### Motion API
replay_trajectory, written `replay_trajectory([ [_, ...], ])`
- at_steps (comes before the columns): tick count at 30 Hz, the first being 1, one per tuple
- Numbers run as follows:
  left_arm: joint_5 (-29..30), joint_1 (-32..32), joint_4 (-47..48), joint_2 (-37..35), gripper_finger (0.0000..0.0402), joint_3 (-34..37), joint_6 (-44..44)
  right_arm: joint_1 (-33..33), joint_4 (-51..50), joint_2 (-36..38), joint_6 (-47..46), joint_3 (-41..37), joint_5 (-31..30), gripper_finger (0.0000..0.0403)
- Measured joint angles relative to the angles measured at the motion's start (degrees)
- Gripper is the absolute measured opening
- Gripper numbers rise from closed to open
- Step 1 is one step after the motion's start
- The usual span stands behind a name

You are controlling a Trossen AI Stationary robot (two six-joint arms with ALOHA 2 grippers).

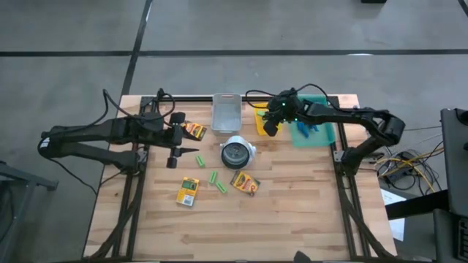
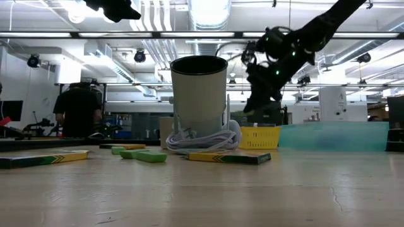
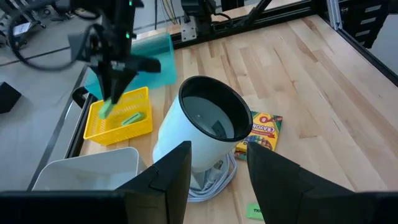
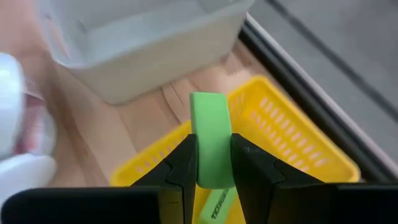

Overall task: Pick & Place School Supplies
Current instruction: Put the green eraser into the yellow bin

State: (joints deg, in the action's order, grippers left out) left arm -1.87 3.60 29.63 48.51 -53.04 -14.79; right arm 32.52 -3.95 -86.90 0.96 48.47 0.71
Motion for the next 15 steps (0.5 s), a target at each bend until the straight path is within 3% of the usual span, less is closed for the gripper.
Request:
replay_trajectory([
  [15, 0.00, 0.04, 0.00, 0.00, 0.0161, 0.00, -0.02, 2.82, 3.40, -9.63, -5.82, -0.02, 0.97, 0.0085],
])
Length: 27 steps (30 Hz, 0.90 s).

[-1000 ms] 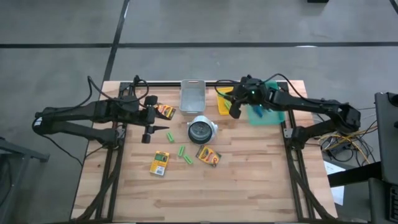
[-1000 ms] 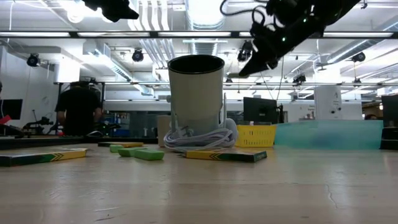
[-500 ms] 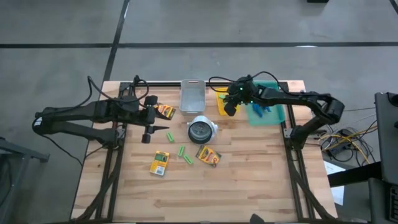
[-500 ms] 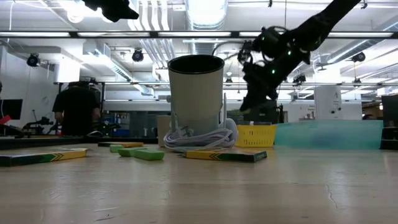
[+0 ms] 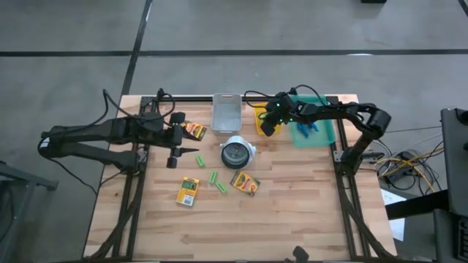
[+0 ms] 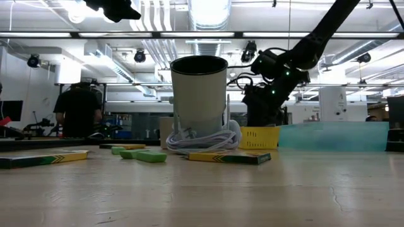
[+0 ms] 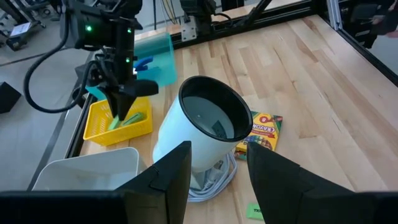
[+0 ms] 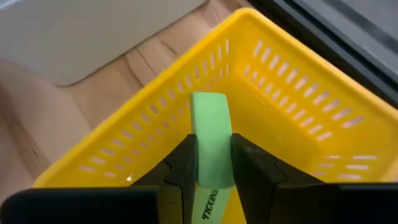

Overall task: Pick & Place School Supplies
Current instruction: Put the green eraser into the yellow bin

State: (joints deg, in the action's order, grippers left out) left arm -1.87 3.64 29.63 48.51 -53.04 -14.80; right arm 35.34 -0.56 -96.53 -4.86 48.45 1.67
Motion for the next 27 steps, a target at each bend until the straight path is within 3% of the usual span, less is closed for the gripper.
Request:
replay_trajectory([
  [27, 0.00, -0.04, 0.00, 0.00, 0.0161, 0.00, -0.01, 0.58, -0.61, -0.54, -2.55, -0.24, -0.11, 0.0125],
])
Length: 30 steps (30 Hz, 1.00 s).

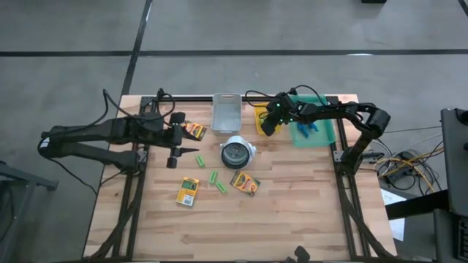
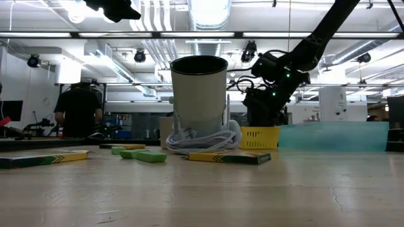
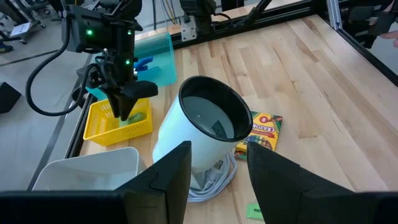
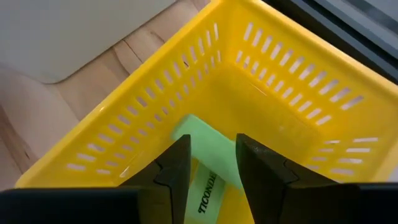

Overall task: Pick & Place School Supplies
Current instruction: Put the green eraser into the yellow bin

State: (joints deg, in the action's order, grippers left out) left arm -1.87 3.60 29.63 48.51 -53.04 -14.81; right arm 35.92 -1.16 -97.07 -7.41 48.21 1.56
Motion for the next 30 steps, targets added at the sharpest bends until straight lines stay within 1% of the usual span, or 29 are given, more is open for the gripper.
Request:
replay_trajectory([
  [3, -0.02, 0.00, 0.01, 0.01, 0.0161, 0.00, 0.01, 0.00, 0.97, 0.24, 0.32, 0.00, 0.00, 0.0129],
  [8, -0.02, 0.00, 0.02, 0.00, 0.0161, 0.00, 0.02, 0.00, 5.36, 2.37, 1.25, 0.00, 0.01, 0.0130],
  [14, -0.02, 0.00, 0.01, 0.00, 0.0161, 0.00, 0.01, -0.02, 6.62, 7.49, 3.90, 0.00, 0.20, 0.0132],
  [16, 0.00, 0.00, 0.00, 0.00, 0.0161, 0.00, 0.00, -0.02, 6.56, 9.94, 4.69, 0.00, 1.53, 0.0132],
  [21, -0.02, 0.00, 0.01, 0.00, 0.0161, 0.00, 0.01, -0.16, 6.68, 17.11, 8.01, 0.00, 8.20, 0.0130],
  [23, 0.00, 0.00, 0.00, 0.00, 0.0161, 0.00, 0.02, -0.33, 6.64, 19.81, 9.68, 0.00, 11.89, 0.0130],
  [27, -0.02, 0.00, 0.00, 0.00, 0.0161, 0.00, 0.01, -1.26, 6.63, 25.16, 10.04, 0.00, 20.86, 0.0128],
  [30, 0.00, 0.00, 0.01, 0.00, 0.0161, 0.00, 0.00, -3.07, 6.48, 28.25, 10.20, 0.00, 24.03, 0.0128],
])
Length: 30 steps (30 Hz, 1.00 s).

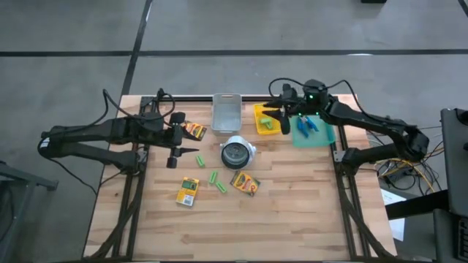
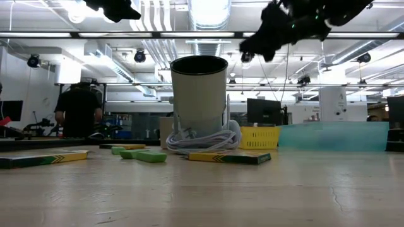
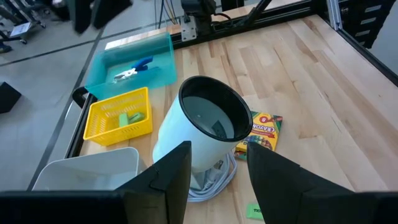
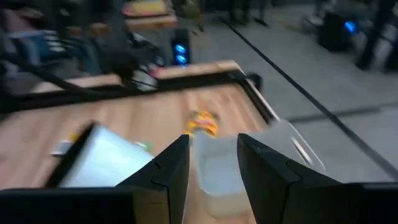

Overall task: Pick & Place School Supplies
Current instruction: Put the green eraser into the yellow bin

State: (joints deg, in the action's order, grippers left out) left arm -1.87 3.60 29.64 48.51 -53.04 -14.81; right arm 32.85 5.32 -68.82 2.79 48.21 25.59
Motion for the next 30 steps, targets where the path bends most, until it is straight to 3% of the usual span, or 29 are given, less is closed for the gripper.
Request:
replay_trajectory([
  [6, -0.01, 0.00, -0.01, 0.00, 0.0161, 0.00, 0.02, -7.47, -0.28, 3.35, 3.08, 0.00, 0.29, 0.0132],
  [18, -0.01, 0.02, 0.01, 0.00, 0.0161, 0.00, 0.01, -24.27, -0.33, 1.95, 3.23, -0.04, -0.10, 0.0131],
  [24, -0.02, 0.04, -0.01, 0.00, 0.0161, 0.00, 0.00, -32.57, 2.16, -1.58, 3.06, -0.07, -3.84, 0.0132],
  [30, 0.00, 0.04, -0.01, 0.00, 0.0161, 0.00, 0.00, -38.50, 8.96, -6.08, -1.57, -0.11, -11.39, 0.0134],
])
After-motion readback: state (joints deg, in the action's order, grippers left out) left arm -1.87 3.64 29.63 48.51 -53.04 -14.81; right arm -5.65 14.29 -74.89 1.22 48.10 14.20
